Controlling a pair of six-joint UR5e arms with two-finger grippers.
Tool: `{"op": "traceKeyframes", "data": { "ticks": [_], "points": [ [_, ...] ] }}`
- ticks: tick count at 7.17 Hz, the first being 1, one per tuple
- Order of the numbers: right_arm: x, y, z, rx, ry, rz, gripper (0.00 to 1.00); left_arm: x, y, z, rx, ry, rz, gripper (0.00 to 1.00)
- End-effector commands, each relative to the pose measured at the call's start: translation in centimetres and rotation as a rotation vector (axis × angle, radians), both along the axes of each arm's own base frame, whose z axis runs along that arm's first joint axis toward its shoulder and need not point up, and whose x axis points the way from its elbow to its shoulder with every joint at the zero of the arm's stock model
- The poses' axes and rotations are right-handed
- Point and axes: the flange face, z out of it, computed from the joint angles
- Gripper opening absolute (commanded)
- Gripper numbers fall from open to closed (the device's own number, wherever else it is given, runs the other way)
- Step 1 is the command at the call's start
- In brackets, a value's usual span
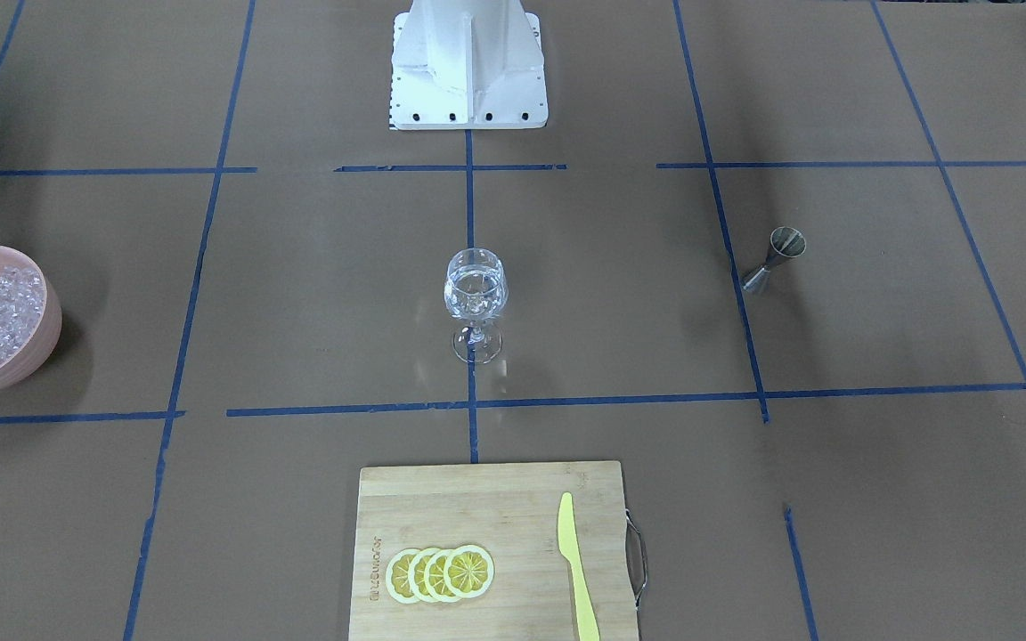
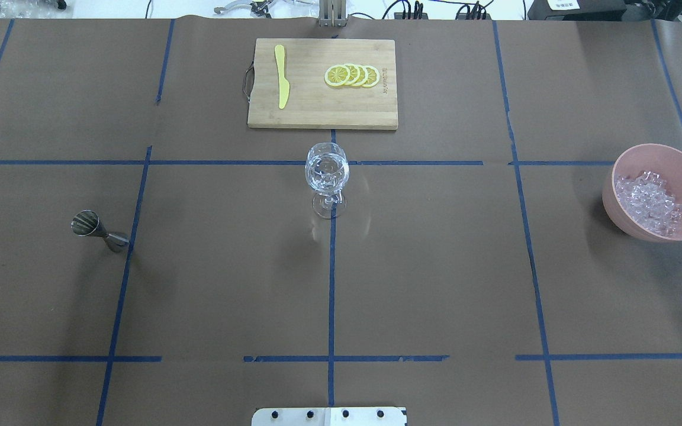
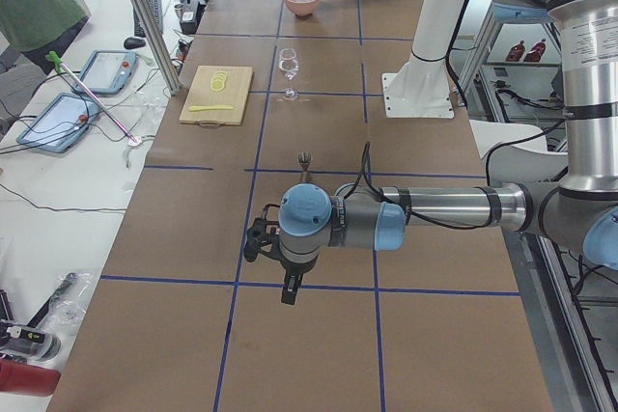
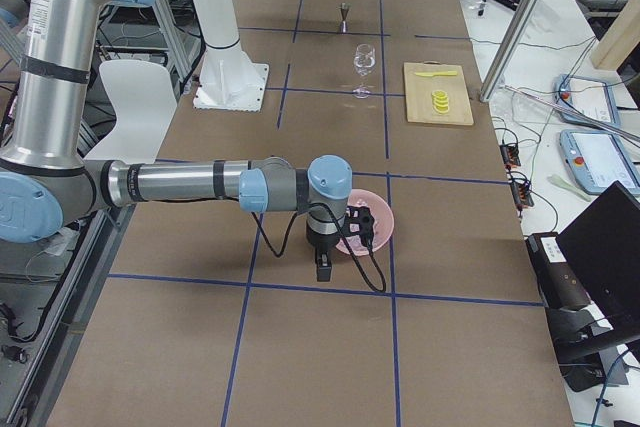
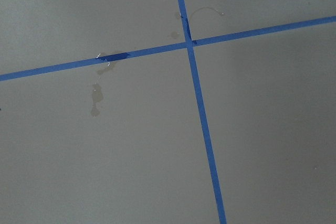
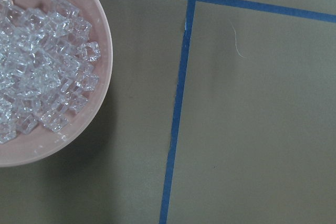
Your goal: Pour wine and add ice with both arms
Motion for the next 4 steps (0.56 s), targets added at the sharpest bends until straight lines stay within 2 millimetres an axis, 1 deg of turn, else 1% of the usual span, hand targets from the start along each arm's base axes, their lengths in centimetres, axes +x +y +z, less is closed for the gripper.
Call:
{"op": "traceKeyframes", "data": {
  "ticks": [1, 4],
  "points": [
    [0.01, -0.06, 0.06, 0.001, 0.002, 0.0, 1.0, 0.02, -0.11, -0.48, 0.011, -0.001, 0.001, 1.0],
    [0.01, -0.06, 0.06, -0.001, 0.002, 0.002, 1.0, -0.04, -0.08, -0.95, 0.02, -0.002, 0.0, 1.0]
  ]
}}
